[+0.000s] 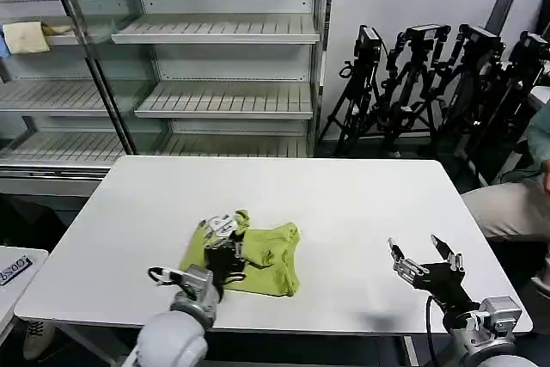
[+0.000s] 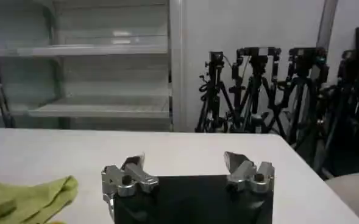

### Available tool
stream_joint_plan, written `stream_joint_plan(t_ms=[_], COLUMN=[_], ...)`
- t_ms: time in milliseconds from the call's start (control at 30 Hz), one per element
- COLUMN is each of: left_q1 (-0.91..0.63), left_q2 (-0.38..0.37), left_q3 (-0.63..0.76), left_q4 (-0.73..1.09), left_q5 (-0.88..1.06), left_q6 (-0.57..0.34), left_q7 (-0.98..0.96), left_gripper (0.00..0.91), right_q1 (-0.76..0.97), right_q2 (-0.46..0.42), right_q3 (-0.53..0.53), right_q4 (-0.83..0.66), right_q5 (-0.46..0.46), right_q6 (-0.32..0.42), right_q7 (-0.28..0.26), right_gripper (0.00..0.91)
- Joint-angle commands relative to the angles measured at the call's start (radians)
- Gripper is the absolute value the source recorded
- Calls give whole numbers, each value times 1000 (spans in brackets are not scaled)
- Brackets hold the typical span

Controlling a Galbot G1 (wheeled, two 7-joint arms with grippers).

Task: Fold and organize the clothes.

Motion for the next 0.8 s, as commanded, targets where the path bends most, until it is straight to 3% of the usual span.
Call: stream_joint_plan(t_ms=[33,133,167,200,333,567,633,800], left_q1=[-60,-75,-80,-82,-89,-115,-122,-59], left_q2=[-69,-78,-81,-83,-92,-105,-90,33], left_q3=[131,137,141,143,153,116,61,-156], left_q4=[53,70,79,83,107,73,42,-65], left_q5=[50,47,47,48,27,-131,-231,-353], left_q6=[2,2,3,5,-14,-140,-146,-113], left_q7=[-6,-9,-11,-16,-33,-46,-66,-80], left_gripper=[20,50,222,907,907,907,907,907], right_q1=[-5,1,2,6,15,21,19,25], right_q2=[2,5,5,6,6,7,6,-13], right_q3=[13,6,4,1,-2,-6,-7,-4], right_q4=[2,-5,-7,-9,-15,-24,-28,-43], right_q5=[0,-1,-1,-1,0,1,1,2], right_q6=[1,0,0,0,0,3,6,14], right_q7=[0,1,1,1,0,-4,-7,-13], right_gripper=[907,907,907,907,907,907,907,907])
